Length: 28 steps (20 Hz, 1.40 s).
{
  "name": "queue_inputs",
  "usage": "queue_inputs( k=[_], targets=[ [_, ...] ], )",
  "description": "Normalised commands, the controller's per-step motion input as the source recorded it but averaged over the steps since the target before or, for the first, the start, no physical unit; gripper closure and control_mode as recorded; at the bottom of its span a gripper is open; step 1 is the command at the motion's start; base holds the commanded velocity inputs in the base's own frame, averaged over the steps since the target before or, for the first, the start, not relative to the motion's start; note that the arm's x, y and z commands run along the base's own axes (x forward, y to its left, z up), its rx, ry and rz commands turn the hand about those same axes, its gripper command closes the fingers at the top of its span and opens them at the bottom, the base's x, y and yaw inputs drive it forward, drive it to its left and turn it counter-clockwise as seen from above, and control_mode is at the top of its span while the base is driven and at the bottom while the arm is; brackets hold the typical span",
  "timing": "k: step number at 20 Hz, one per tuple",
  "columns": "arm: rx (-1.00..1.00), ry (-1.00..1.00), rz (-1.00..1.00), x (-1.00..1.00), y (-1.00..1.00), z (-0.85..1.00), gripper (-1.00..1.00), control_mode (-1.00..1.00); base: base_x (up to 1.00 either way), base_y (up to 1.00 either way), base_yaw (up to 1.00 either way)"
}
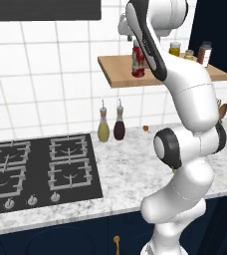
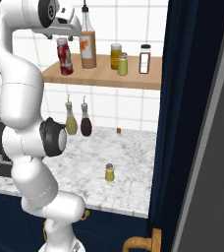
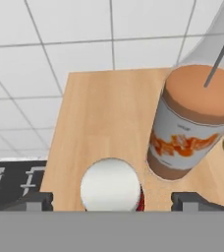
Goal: Put the shaker and condiment bottle from the counter next to their counterparts in the cabinet.
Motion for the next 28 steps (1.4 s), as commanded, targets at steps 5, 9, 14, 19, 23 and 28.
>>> queue_inputs(
  k=[5, 9, 14, 19, 23, 28],
  targets=[
    [0.00, 0.05, 0.00, -0.40, 0.00, 0.19, -1.00, -1.00, 0.00, 0.00, 0.00],
    [0.00, 0.02, 0.00, -0.62, 0.00, 0.08, -1.00, -1.00, 0.00, 0.00, 0.00],
    [0.00, 0.00, 0.00, -0.76, 0.00, -0.07, -1.00, -1.00, 0.00, 0.00, 0.00],
    [0.00, -0.05, -0.02, -0.74, -0.03, -0.65, -1.00, -1.00, 0.00, 0.00, 0.00],
    [-0.02, -0.14, -0.09, -0.75, -0.18, -0.85, -1.00, -1.00, 0.00, 0.00, 0.00],
    [-0.01, -0.19, -0.16, -0.76, -0.31, -0.79, -1.00, -1.00, 0.00, 0.00, 0.00]
  ],
)
